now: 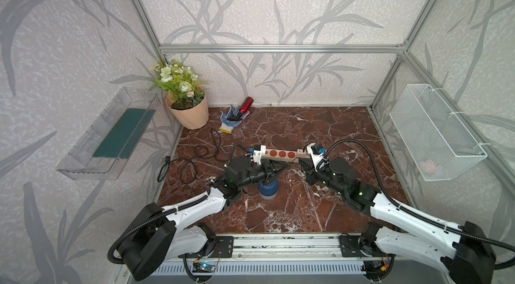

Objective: Charge the cordless meat grinders
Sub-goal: Pick up the charging cable from the center of the board.

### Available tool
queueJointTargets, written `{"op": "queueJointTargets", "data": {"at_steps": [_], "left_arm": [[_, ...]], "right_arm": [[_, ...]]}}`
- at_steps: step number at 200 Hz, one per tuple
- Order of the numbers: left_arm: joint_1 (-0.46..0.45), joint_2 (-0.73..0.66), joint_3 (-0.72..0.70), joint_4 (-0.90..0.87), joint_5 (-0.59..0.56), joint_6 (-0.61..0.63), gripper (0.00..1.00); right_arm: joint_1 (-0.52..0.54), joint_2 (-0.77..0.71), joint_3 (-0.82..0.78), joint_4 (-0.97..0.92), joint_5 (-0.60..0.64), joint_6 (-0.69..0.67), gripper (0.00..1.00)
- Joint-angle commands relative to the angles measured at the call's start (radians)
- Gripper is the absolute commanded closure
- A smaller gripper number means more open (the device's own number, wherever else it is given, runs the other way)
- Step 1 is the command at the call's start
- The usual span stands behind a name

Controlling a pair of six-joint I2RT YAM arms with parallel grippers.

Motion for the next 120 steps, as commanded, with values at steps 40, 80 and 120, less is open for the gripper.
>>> {"op": "queueJointTargets", "data": {"at_steps": [40,80,120], "left_arm": [[-0.002,-0.033,0.039,-0.076,0.003,0.030,0.96],[-0.001,-0.057,0.045,-0.113,0.007,0.050,0.98],[0.001,-0.098,0.086,-0.247,0.021,0.129,0.98]], "right_arm": [[0.004,-0.001,-0.022,0.030,-0.003,-0.008,0.87],[0.004,-0.008,-0.009,-0.015,-0.038,-0.006,0.73],[0.004,-0.053,0.015,-0.079,-0.201,-0.081,0.61]]}}
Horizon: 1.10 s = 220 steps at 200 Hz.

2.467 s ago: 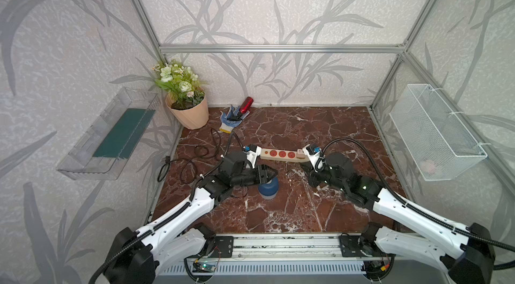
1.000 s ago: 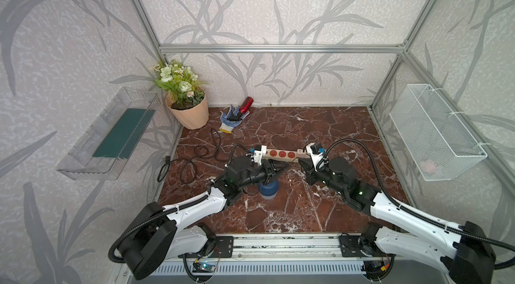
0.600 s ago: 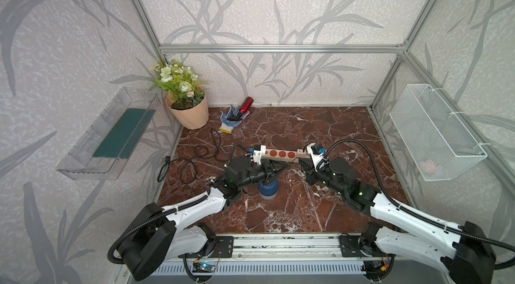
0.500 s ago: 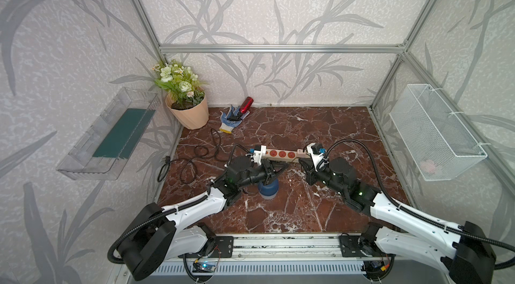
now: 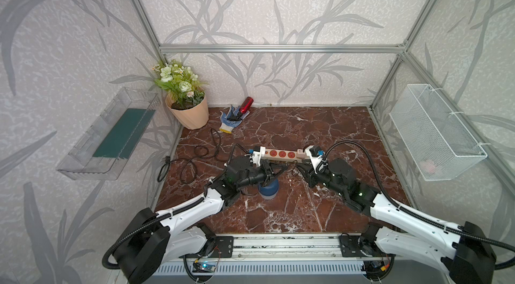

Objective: Charge the cordless meat grinders
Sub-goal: Pick up the charging cable from the center of the board.

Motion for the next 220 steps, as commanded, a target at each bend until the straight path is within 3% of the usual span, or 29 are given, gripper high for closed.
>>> {"op": "queueJointTargets", "data": {"at_steps": [1,58,89,114,139,181,220], "left_arm": [[0.001,-0.040,0.065,-0.097,0.023,0.068,0.98],[0.036,-0.133,0.255,-0.673,0.096,0.408,1.00],[0.050,-0.183,0.367,-0.999,0.080,0.632,1.00],[0.051,-0.210,0.385,-1.029,0.160,0.700,1.00],[0.051,-0.228,0.410,-1.110,0.170,0.782,1.00],[0.052,-0.256,0.406,-1.107,0.207,0.801,1.00],[0.051,-0.252,0.408,-1.085,0.243,0.802,1.00]], "right_arm": [[0.004,-0.040,0.029,-0.031,-0.144,-0.061,0.60],[0.003,-0.041,0.221,-0.340,-0.415,-0.167,0.53],[-0.012,-0.068,0.259,-0.377,-0.577,-0.214,0.53],[-0.032,-0.022,0.304,-0.406,-0.705,-0.252,0.53],[-0.034,0.030,0.346,-0.427,-0.819,-0.310,0.53],[-0.036,0.163,0.434,-0.492,-0.933,-0.386,0.58],[-0.035,0.249,0.467,-0.498,-0.963,-0.405,0.65]]}}
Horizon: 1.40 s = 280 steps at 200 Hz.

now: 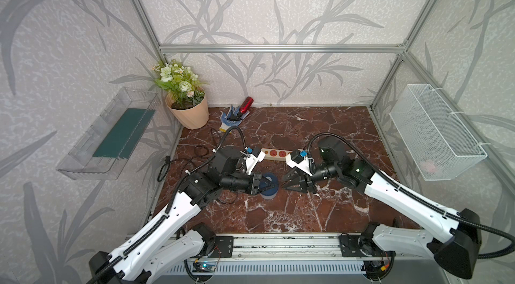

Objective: Charge the cordless meat grinders
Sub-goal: Pick up the charging cable from the center of the board.

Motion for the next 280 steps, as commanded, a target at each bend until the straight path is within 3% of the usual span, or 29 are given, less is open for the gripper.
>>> {"op": "queueJointTargets", "data": {"at_steps": [1,133,190,229,280], "left_arm": [[0.004,-0.005,0.031,-0.007,0.041,0.031,1.00],[0.004,0.052,0.045,0.042,0.038,0.027,1.00],[0.003,0.066,0.042,0.058,0.043,0.023,1.00],[0.005,0.066,0.036,0.060,0.043,0.023,1.00],[0.003,0.062,0.026,0.064,0.041,0.025,1.00]], "right_arm": [[-0.002,0.030,0.033,-0.038,-0.072,-0.037,0.65],[-0.001,0.153,0.069,-0.050,-0.152,-0.071,0.70],[-0.002,0.174,0.074,-0.058,-0.159,-0.084,0.78],[-0.013,0.175,0.073,-0.046,-0.175,-0.074,0.86],[-0.056,0.168,0.039,0.041,-0.243,-0.001,0.86]]}}
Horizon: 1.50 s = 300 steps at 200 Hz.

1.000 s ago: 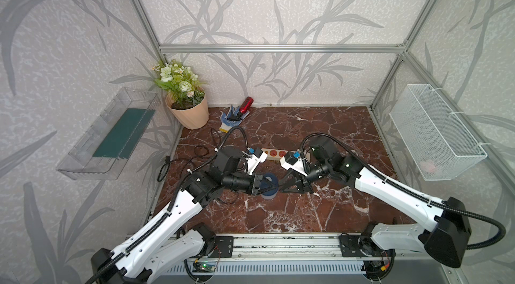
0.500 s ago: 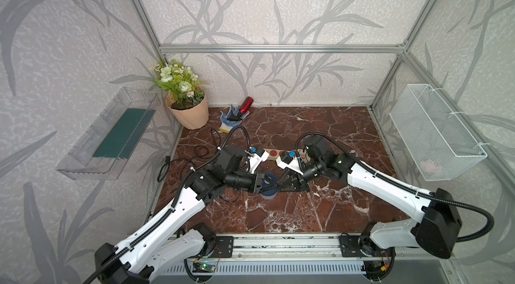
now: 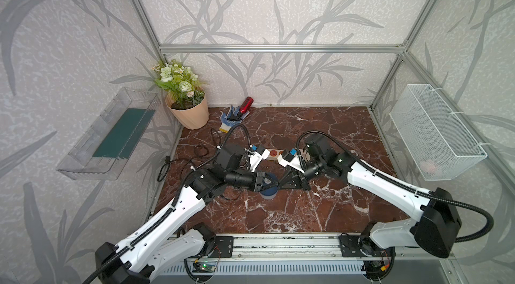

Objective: Charge the cordless meat grinders
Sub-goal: Pick up the charging cable from the center of the board.

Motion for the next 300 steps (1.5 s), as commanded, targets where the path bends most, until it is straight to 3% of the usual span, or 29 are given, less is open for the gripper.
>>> {"op": "queueJointTargets", "data": {"at_steps": [1,114,221,245,283,300], "left_arm": [[0.003,-0.002,0.013,-0.007,0.004,0.010,1.00],[0.004,0.001,0.006,-0.008,-0.015,0.021,1.00],[0.002,-0.014,-0.014,0.002,-0.009,0.023,1.00],[0.004,-0.029,0.005,-0.032,-0.066,0.037,0.67],[0.057,-0.085,0.072,-0.137,-0.222,0.051,0.52],[0.080,-0.087,0.105,-0.204,-0.305,0.053,0.21]], "right_arm": [[-0.017,-0.004,-0.005,0.063,-0.066,0.040,0.86],[-0.032,-0.004,-0.037,0.147,-0.160,0.097,0.83],[-0.065,0.004,-0.061,0.265,-0.178,0.224,0.94],[-0.066,0.017,-0.057,0.259,-0.169,0.231,0.97],[-0.111,0.004,-0.099,0.199,-0.098,0.249,1.00],[-0.138,-0.013,-0.134,0.198,-0.064,0.291,1.00]]}}
